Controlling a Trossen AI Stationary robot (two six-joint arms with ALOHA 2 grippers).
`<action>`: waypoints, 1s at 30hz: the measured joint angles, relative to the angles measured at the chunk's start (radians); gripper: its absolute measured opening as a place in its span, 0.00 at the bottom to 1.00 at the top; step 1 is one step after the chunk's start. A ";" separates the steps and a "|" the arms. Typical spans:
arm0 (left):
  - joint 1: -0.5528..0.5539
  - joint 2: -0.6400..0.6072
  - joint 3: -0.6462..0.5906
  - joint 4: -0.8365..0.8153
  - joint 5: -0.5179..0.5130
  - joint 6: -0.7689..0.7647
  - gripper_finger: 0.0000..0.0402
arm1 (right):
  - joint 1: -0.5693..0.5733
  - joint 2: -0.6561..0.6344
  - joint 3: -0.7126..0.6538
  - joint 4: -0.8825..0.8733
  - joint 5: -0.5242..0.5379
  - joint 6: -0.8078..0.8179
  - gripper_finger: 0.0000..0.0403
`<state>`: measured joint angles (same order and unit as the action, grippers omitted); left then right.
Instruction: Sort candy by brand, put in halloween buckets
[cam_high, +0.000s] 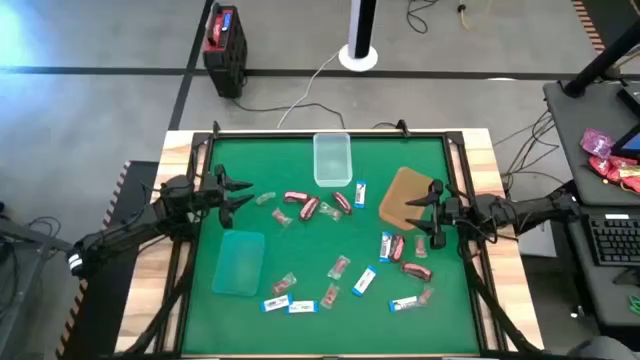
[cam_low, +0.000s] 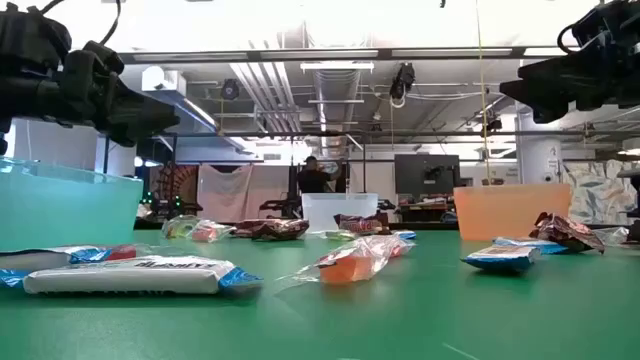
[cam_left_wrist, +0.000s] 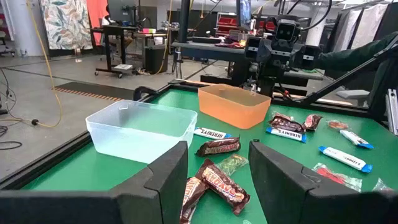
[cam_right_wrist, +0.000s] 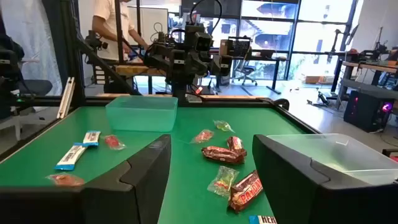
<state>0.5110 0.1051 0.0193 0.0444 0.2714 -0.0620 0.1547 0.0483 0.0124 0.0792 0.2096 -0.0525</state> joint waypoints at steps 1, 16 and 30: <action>0.000 0.000 0.000 0.000 0.000 0.000 0.38 | 0.000 0.000 0.000 0.000 0.000 0.000 0.54; 0.000 0.000 0.000 0.000 0.000 0.000 0.38 | 0.000 0.000 0.000 0.000 0.000 0.000 0.54; 0.000 0.006 0.001 0.016 0.000 0.000 0.38 | 0.000 0.001 0.000 -0.001 0.000 0.000 0.54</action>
<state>0.5110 0.1115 0.0200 0.0607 0.2714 -0.0620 0.1547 0.0494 0.0121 0.0783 0.2096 -0.0525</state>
